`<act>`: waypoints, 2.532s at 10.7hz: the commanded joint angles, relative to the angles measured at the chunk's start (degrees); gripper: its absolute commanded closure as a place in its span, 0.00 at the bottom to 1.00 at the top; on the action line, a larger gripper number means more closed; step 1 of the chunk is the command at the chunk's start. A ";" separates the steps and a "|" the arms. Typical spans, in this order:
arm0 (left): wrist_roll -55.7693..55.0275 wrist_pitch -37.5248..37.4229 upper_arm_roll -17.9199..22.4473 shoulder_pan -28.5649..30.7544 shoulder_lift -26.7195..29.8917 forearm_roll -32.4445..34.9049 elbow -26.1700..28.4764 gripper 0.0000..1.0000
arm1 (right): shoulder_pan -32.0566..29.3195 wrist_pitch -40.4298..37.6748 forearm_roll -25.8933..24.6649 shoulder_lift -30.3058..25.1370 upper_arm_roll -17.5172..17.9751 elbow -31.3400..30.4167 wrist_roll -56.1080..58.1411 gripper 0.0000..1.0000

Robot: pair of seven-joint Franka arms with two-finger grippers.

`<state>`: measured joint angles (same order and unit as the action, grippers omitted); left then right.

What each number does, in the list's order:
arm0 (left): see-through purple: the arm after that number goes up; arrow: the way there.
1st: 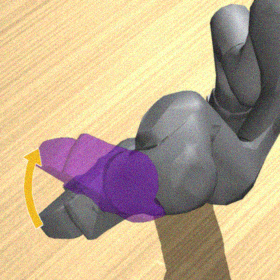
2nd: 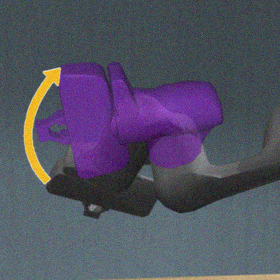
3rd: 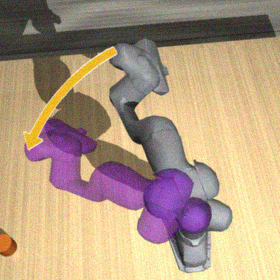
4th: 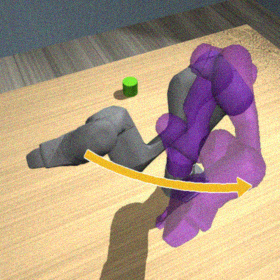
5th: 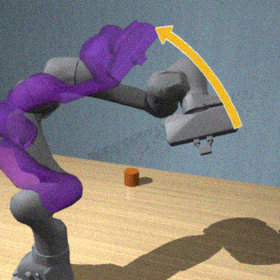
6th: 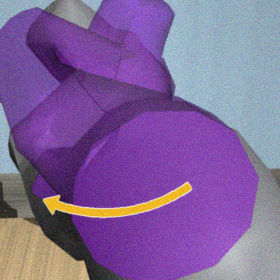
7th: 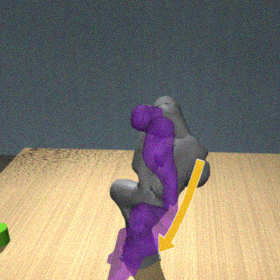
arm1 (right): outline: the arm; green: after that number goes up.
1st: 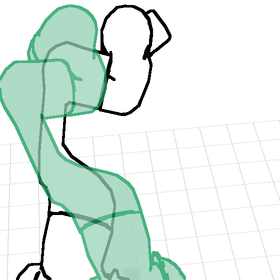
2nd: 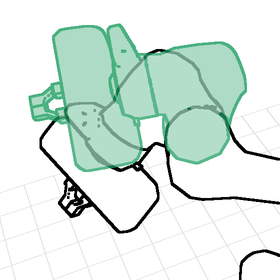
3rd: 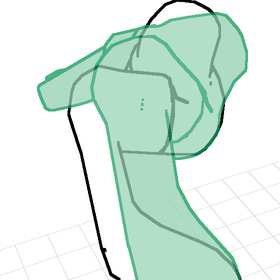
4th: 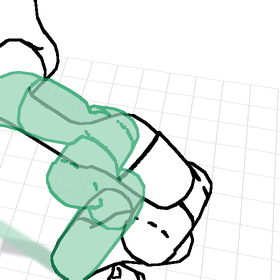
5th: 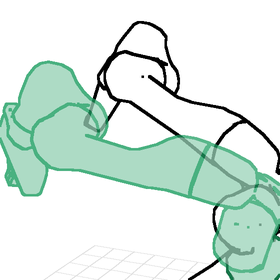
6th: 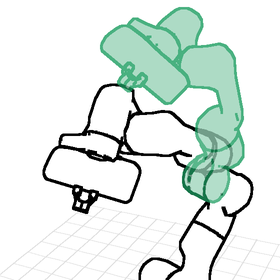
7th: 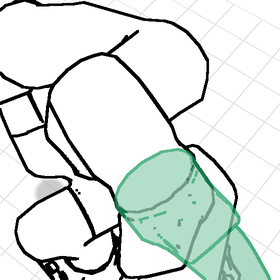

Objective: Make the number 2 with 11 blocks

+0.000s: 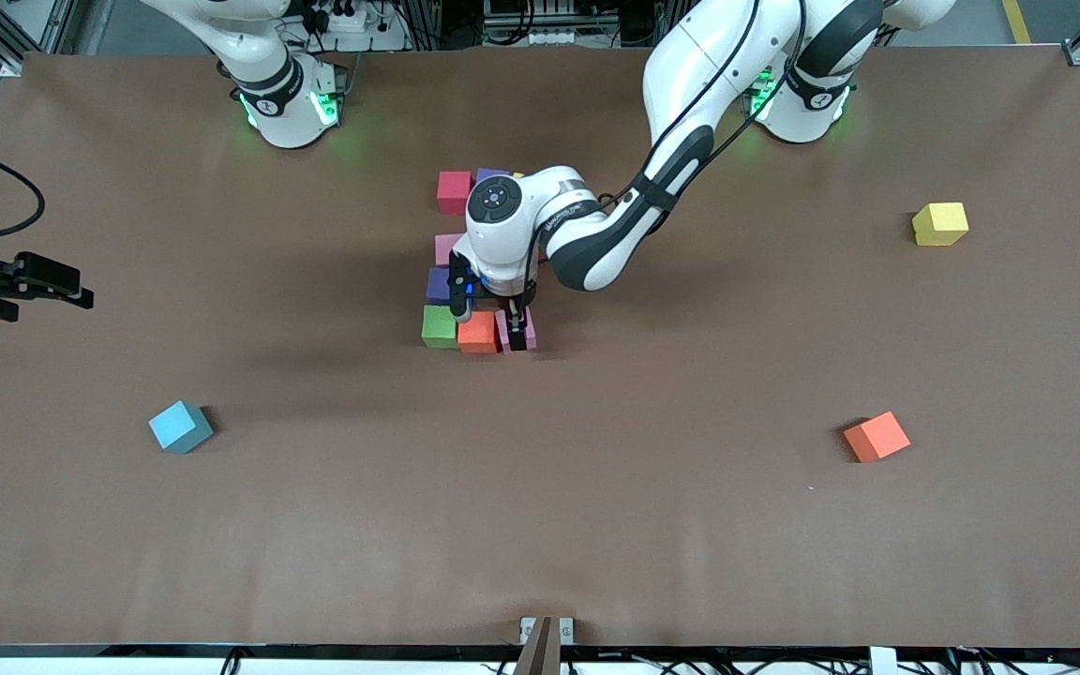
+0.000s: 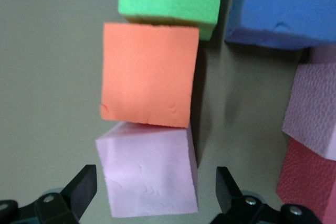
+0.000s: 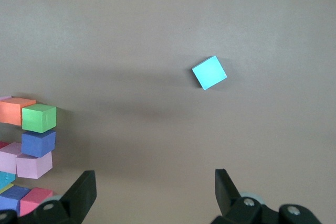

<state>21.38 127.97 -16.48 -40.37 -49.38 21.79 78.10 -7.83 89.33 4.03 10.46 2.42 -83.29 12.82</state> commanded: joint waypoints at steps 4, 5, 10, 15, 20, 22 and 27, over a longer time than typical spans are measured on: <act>-1.25 -8.68 -0.92 0.37 6.56 -0.25 0.21 0.00 | -0.62 0.32 1.16 -0.27 0.40 -0.30 0.89 0.00; -1.34 -11.23 -0.75 0.99 8.92 -2.95 0.21 0.00 | -0.26 0.40 0.98 -0.27 0.13 -0.30 0.80 0.00; -1.34 -26.35 -0.57 16.17 21.66 -9.48 0.21 0.00 | 5.88 1.02 0.19 -1.06 -5.05 -0.99 -0.33 0.00; -5.03 -30.84 -0.57 30.15 32.66 -10.88 0.04 0.00 | 7.03 0.76 -0.78 -1.67 -5.23 -1.00 -3.15 0.00; -5.12 -36.55 -0.92 42.98 37.16 -15.43 -0.05 0.00 | 7.03 0.58 -0.69 -1.85 -5.14 -1.26 -3.15 0.00; -5.38 -36.83 1.17 44.77 40.23 -18.53 0.73 0.00 | 7.03 0.67 -0.78 -1.85 -5.14 -1.26 -3.15 0.00; -20.35 -38.32 15.41 35.56 46.46 -23.72 6.78 0.00 | 6.95 0.67 -0.78 -1.85 -5.14 -1.26 -3.15 0.00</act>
<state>7.79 89.73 -4.50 -1.15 -7.49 -0.46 79.69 -1.35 89.90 3.86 9.96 -2.44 -83.38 10.65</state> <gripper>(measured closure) 0.000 0.000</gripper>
